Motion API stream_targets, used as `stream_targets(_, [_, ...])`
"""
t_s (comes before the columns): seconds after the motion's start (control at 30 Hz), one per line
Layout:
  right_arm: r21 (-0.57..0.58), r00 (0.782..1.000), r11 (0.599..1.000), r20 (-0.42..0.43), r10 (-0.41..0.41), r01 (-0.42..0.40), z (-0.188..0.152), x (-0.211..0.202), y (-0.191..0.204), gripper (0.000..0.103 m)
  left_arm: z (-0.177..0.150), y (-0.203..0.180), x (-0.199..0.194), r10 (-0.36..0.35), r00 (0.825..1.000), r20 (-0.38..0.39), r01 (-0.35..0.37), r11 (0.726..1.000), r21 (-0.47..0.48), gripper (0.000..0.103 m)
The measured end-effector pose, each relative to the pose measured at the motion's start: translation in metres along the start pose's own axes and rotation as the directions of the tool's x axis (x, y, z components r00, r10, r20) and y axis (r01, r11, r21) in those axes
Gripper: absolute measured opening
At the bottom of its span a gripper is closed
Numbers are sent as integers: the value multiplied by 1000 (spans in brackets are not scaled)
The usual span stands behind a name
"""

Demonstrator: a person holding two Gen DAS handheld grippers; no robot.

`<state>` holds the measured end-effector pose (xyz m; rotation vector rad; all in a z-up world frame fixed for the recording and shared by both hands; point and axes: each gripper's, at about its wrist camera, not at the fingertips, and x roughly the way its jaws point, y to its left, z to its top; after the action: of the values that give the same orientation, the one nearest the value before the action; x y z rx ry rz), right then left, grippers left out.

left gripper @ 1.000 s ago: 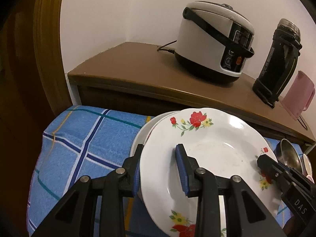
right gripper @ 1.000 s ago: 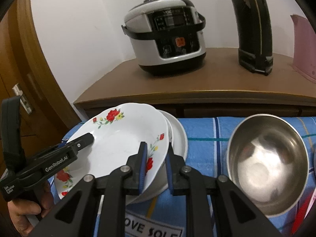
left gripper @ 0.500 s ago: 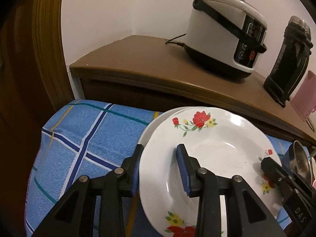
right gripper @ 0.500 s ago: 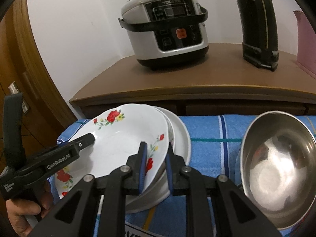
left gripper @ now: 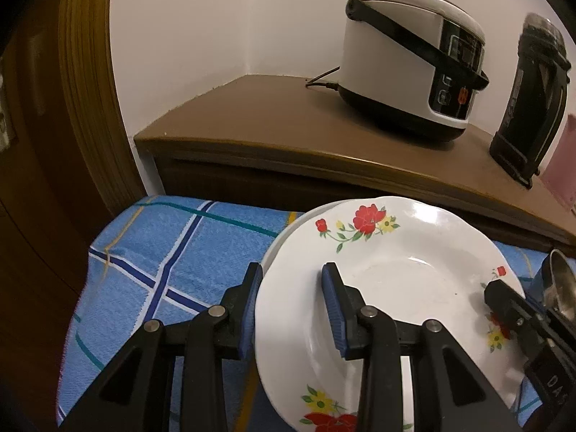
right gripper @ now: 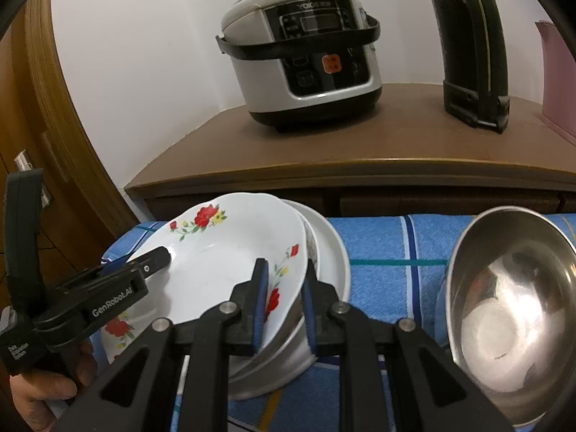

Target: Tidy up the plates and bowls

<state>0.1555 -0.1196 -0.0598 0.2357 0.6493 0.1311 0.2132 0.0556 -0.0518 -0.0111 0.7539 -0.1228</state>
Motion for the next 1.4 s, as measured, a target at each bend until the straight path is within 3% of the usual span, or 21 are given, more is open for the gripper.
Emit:
stream_targets(0.23, [11,1000,1000,1,5,-5,0,-1,-1,20,0,1,0,-5,1000,2,5,1000,-5,37])
stream_targets(1.03, [-58,995,993,-1,-104,104,-2,-4,7,21,-3,-5,3,-7,1000,1,7,1000,26,37])
stream_targets(1.4, [-10,996,997,-49,-76,75,-4,2,-1,21,-2,-5,2,-8,1000,6,8,1000,26,37])
